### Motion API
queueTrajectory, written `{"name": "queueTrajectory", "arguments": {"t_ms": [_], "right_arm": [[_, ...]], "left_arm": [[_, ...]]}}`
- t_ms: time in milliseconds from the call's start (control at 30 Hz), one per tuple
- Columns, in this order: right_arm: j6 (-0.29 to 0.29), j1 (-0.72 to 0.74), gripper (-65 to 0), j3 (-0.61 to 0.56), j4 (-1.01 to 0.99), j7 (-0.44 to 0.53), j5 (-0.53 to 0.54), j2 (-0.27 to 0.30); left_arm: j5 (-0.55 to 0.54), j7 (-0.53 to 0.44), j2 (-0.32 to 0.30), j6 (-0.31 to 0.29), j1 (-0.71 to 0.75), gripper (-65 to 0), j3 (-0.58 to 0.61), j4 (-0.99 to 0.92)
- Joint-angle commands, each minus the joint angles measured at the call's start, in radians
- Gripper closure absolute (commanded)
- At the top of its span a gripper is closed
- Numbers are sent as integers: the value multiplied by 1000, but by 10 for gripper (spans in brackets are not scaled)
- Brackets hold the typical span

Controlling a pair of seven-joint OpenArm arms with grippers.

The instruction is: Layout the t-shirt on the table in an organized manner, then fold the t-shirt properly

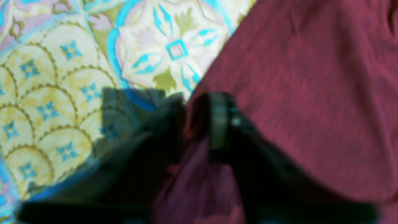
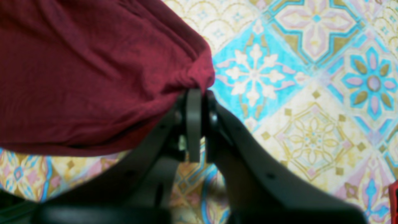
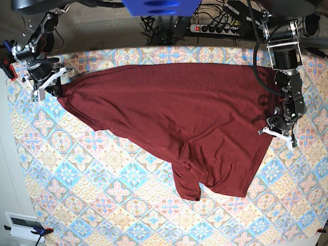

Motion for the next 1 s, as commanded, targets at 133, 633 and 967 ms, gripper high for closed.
{"name": "queueTrajectory", "arguments": {"t_ms": [133, 633, 967], "right_arm": [[1, 11, 0, 6, 20, -2, 18, 13], [1, 109, 0, 4, 10, -8, 13, 13], [1, 287, 0, -91, -76, 1, -71, 16]], "left_arm": [[27, -46, -8, -9, -173, -29, -4, -114], [228, -276, -11, -9, -395, -22, -4, -360], [221, -210, -38, -9, -383, -117, -4, -343]]}}
